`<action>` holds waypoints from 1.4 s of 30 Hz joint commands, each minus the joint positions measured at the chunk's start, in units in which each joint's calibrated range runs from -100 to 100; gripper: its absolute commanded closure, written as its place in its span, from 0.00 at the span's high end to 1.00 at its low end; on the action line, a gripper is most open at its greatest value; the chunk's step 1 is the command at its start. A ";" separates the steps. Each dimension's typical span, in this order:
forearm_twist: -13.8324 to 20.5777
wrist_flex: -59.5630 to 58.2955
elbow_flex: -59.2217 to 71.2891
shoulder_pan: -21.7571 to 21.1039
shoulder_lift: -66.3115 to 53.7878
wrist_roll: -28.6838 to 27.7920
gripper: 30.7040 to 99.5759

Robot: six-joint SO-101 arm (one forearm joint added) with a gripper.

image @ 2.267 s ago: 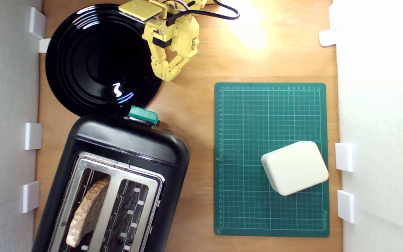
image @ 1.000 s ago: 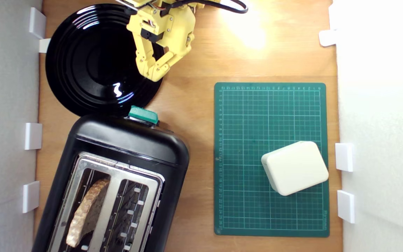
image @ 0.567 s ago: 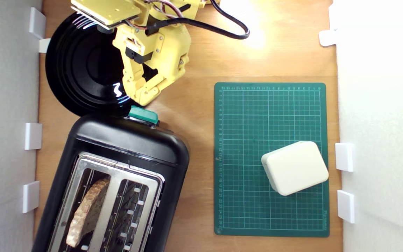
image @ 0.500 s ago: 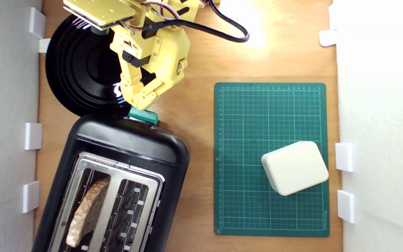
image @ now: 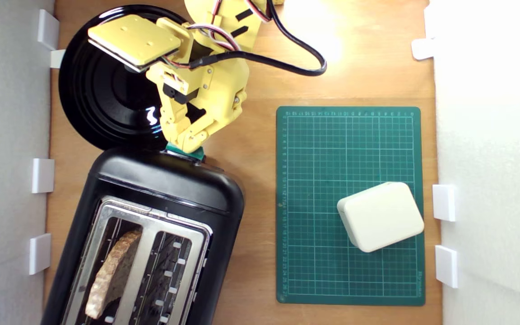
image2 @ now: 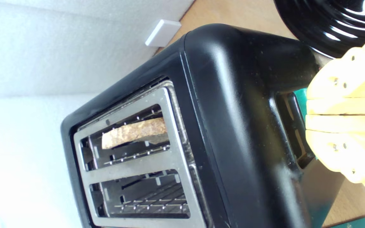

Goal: Start toaster

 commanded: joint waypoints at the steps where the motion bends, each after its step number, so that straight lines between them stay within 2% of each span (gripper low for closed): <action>1: 0.52 -1.06 -3.56 -0.11 0.66 0.11 0.01; 4: 0.61 -1.06 -3.56 -0.03 1.83 0.42 0.01; 14: -0.14 -0.97 -2.56 -0.26 3.66 7.13 0.01; 35: -0.14 -3.20 6.98 0.61 6.49 9.54 0.01; 42: -0.23 -9.20 14.43 3.23 6.32 11.33 0.01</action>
